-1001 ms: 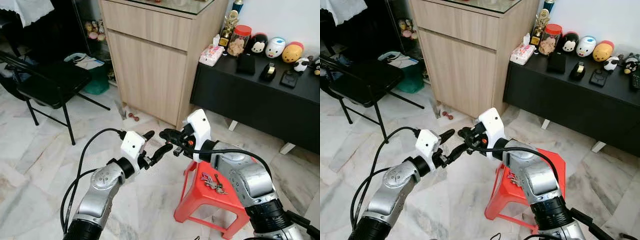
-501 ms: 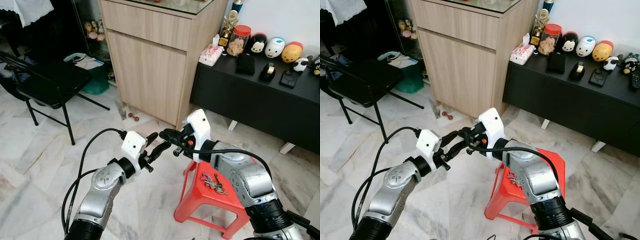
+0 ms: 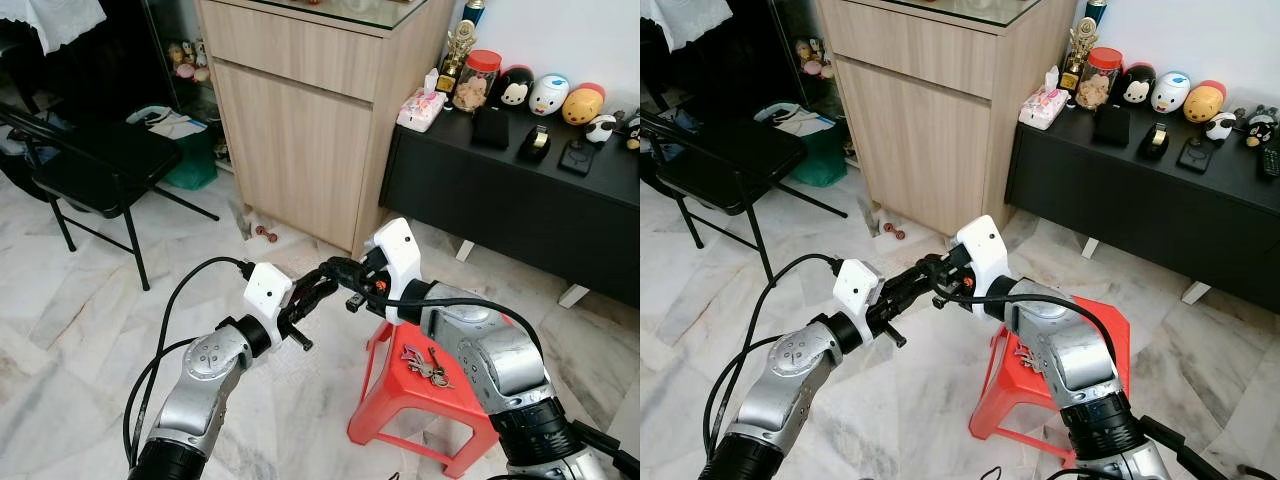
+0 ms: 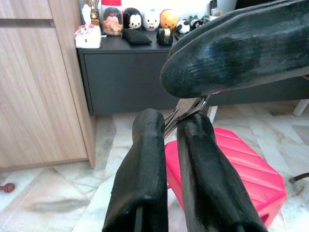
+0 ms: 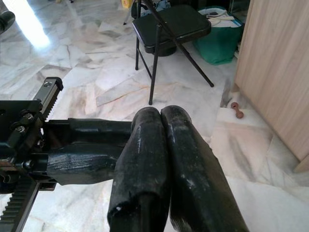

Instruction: Hang keys on a hook

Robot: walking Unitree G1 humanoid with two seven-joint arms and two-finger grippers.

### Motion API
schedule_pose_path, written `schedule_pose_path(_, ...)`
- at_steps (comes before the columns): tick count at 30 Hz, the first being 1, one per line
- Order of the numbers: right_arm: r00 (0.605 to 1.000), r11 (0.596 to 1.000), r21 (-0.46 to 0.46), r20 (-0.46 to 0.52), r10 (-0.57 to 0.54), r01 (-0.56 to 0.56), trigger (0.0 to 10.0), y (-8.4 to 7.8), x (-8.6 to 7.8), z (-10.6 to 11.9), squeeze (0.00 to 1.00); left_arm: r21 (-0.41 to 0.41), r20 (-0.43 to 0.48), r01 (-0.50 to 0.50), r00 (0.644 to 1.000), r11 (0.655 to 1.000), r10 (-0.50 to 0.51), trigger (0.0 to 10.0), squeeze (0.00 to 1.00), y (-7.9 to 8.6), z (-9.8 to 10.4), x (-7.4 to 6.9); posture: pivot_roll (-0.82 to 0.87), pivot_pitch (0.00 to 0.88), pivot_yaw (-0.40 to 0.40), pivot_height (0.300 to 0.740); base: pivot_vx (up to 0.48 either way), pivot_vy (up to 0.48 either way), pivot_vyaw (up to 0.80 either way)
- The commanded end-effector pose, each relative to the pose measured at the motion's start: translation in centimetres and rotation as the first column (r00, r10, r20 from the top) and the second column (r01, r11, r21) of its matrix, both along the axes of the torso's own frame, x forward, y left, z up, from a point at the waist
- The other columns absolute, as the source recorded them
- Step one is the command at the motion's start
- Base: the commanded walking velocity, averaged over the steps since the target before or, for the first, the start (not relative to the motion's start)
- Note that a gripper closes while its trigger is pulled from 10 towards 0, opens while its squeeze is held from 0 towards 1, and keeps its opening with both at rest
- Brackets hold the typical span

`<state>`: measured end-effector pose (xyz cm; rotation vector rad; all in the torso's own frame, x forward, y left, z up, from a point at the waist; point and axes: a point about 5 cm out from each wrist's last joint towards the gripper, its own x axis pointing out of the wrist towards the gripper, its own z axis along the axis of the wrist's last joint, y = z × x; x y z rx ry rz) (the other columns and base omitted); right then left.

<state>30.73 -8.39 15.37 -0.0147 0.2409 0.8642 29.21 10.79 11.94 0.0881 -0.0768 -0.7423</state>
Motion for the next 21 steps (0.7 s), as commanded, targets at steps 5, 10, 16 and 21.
schedule_pose_path(5,1.0,1.0,0.0,0.021,-0.006,0.006,10.0,0.08,0.12,0.48,0.0,0.019,0.008,0.026,1.0,0.999,-0.026,0.0,0.0,-0.21,0.0,-0.28,-0.01,0.12,-0.038,0.74,0.0,0.0,0.0)
schedule_pose_path(10,1.0,1.0,0.001,0.02,-0.008,0.008,10.0,0.1,0.13,0.47,0.0,0.018,0.009,0.033,0.999,0.999,-0.033,0.0,0.0,-0.28,0.01,-0.34,-0.01,0.122,-0.038,0.74,0.0,0.0,0.0)
schedule_pose_path(16,1.0,1.0,0.0,0.024,-0.018,0.018,10.0,-0.01,0.26,0.53,0.0,0.057,0.001,0.041,0.999,0.997,-0.041,0.0,0.0,-0.2,-0.32,-0.48,-0.01,0.123,-0.037,0.74,0.0,0.0,0.0)
schedule_pose_path(21,0.999,1.0,-0.001,0.028,-0.023,0.023,10.0,-0.08,0.38,0.62,0.0,0.113,-0.005,0.022,1.0,0.993,-0.022,0.0,0.0,0.21,-0.86,-0.4,-0.01,0.123,-0.037,0.74,0.0,0.0,0.0)
